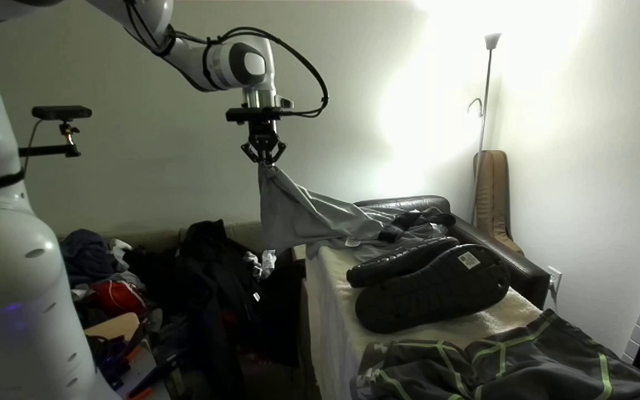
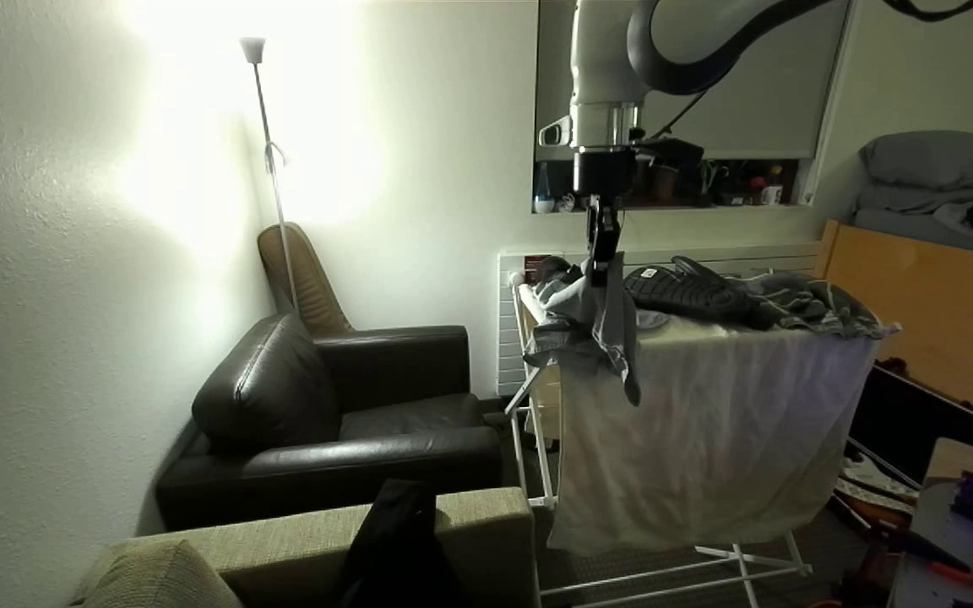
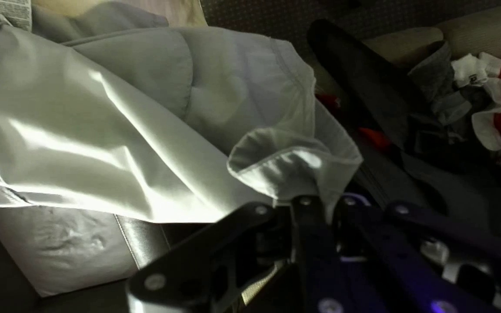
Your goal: Pick up the grey cloth and put it on the sofa
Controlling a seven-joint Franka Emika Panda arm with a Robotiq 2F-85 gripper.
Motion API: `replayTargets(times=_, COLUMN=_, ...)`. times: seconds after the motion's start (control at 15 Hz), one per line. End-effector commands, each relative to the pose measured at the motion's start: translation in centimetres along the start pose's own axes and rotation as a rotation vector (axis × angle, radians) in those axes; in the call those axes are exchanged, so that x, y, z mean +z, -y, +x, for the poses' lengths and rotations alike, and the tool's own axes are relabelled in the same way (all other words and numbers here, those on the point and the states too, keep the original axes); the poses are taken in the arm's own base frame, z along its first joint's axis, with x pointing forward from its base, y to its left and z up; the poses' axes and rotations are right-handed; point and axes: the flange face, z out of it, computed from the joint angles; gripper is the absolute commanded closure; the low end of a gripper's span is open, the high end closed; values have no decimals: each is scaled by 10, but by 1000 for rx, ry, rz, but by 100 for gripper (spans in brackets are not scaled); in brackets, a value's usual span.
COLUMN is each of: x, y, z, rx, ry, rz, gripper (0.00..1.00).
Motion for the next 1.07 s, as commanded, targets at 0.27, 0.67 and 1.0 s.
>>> replayTargets(times=0.27, x=-1, y=1, z=1, rx=-1, ry=1, rz=1, gripper=97)
replayTargets(times=0.67, x=31, y=27, z=59, rx=-144, ry=-26, rz=69, gripper=98)
replayTargets(times=1.0, x=74, y=82, z=132, rx=-361, ry=-29, rz=154, gripper=98)
